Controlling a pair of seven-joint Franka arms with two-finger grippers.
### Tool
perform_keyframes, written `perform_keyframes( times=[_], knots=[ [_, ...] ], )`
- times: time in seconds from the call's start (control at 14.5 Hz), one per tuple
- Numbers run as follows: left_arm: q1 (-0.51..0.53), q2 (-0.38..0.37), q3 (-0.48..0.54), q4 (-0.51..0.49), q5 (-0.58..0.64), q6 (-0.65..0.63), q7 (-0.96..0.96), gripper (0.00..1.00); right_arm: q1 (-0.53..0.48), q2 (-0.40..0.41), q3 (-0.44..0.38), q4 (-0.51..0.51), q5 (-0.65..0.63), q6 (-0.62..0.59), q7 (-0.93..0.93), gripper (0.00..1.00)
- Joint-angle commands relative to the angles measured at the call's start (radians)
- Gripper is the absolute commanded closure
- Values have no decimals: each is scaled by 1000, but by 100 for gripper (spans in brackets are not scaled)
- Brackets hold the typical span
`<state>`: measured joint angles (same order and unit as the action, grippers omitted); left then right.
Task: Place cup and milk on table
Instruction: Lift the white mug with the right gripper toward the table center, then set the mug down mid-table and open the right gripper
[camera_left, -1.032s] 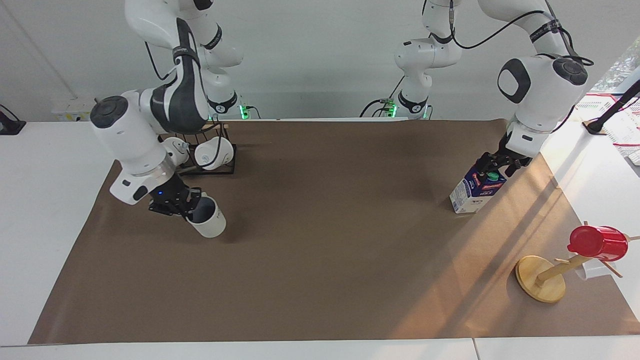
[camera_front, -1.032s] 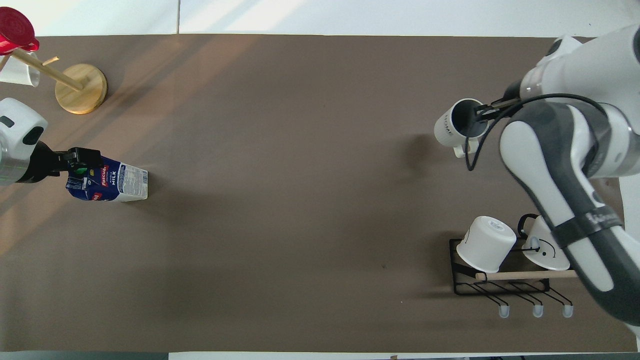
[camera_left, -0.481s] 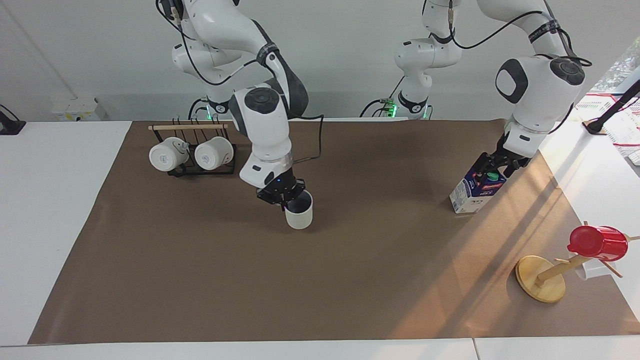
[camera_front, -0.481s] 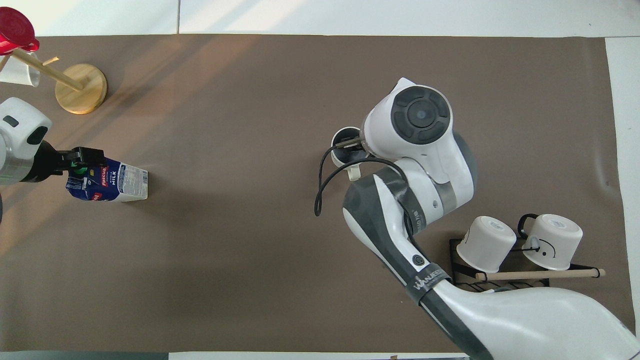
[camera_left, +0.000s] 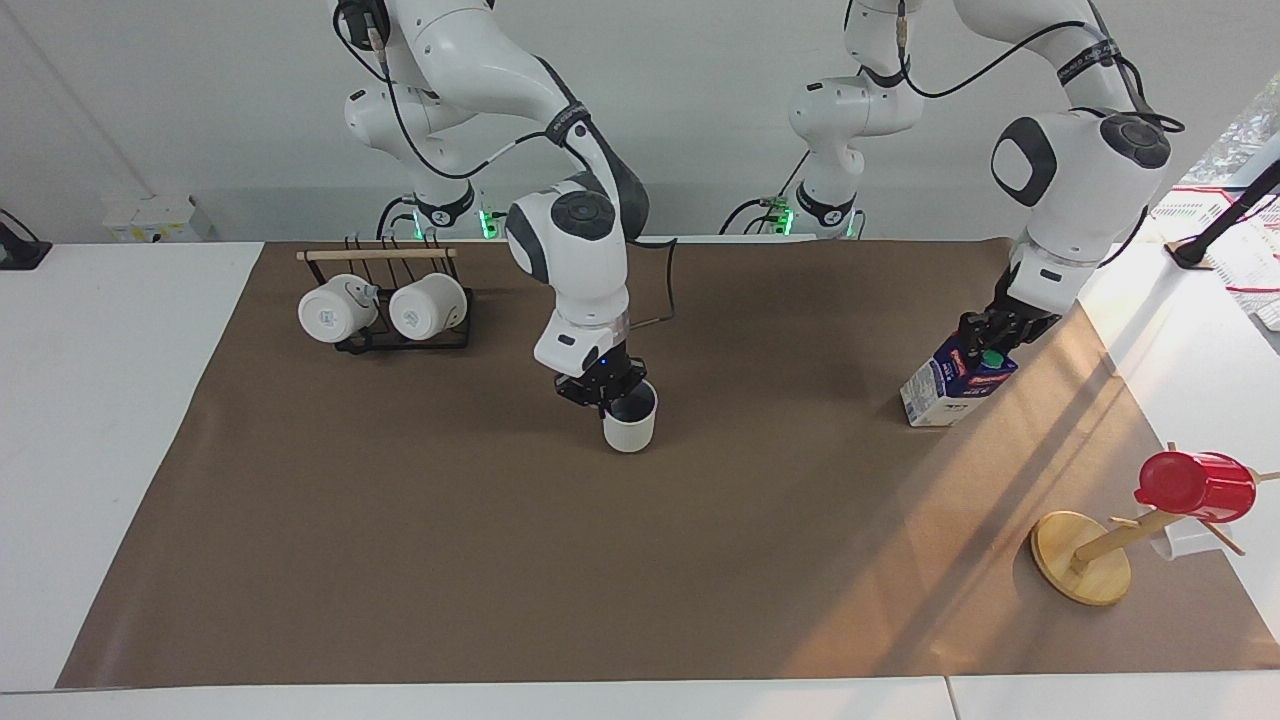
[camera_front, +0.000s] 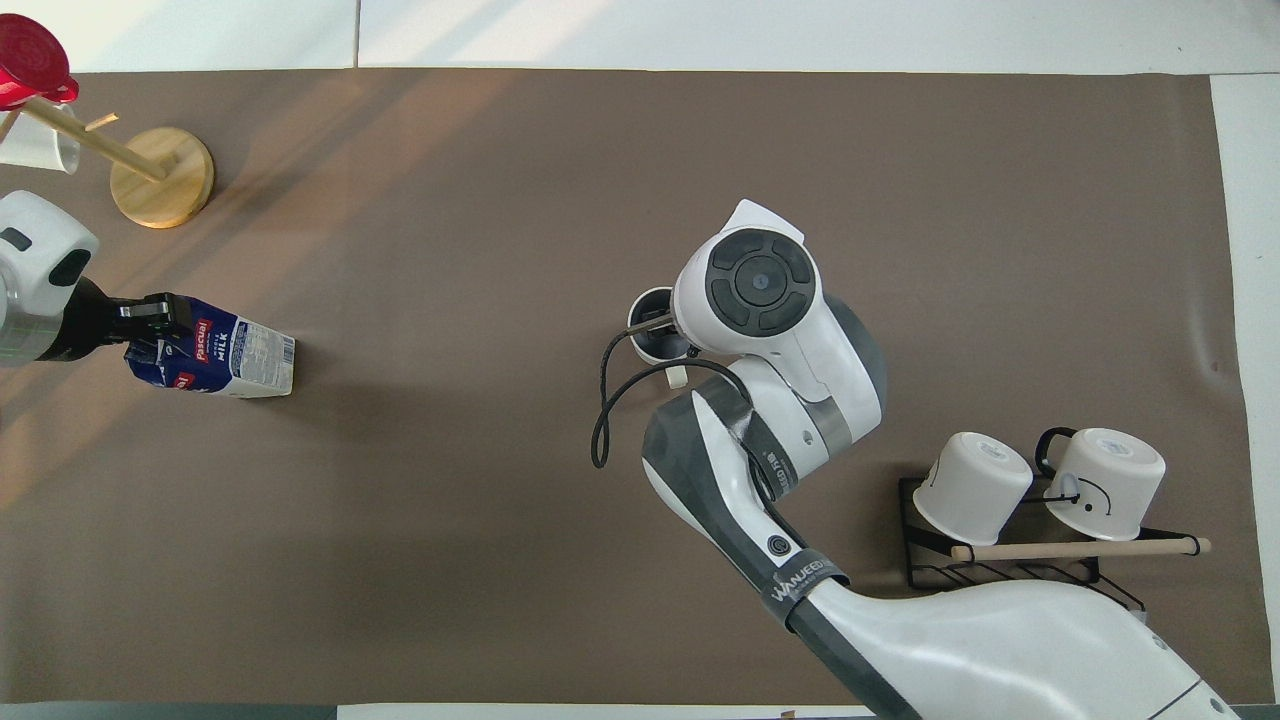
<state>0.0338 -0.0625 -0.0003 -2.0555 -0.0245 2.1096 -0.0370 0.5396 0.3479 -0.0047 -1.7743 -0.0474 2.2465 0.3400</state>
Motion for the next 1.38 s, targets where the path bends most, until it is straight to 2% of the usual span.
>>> perform_keyframes(
  times=[0.0,0.07,0.14,0.21,0.34,0.48,0.62,0.83,1.03,1.17,1.31],
  knots=[
    [-5,-20,-1,61,-8,-54,6,100,3,-18,-1,-40,-19,28,13,100],
    [-5,-16,-1,95,-8,-84,6,100,2,-20,-1,-45,-19,30,13,100],
    [-5,-13,-4,127,-6,-112,5,100,0,-20,-1,-54,-17,33,16,60],
    [-11,-11,-6,150,3,-129,5,100,3,-21,-1,-62,-17,48,19,1],
    [-52,-5,-6,181,66,-135,-3,100,5,-23,0,-73,-17,68,77,0],
    [-116,9,-6,196,78,-129,-82,100,3,-33,-1,-56,-17,58,102,0],
    [-202,16,-6,198,81,-115,-208,100,-30,-90,-6,-54,-15,29,102,0],
    [-366,78,-6,213,159,-59,-435,100,-130,-164,-8,-11,-17,-62,96,0],
    [-520,185,-6,296,173,-59,-573,100,-225,-204,-11,53,-19,-160,71,0],
    [-580,249,-6,372,195,-71,-673,100,-286,-242,-11,58,-19,-205,62,0],
    [-630,267,-6,377,206,-71,-716,100,-351,-289,-12,56,-15,-292,-2,0]
  ],
)
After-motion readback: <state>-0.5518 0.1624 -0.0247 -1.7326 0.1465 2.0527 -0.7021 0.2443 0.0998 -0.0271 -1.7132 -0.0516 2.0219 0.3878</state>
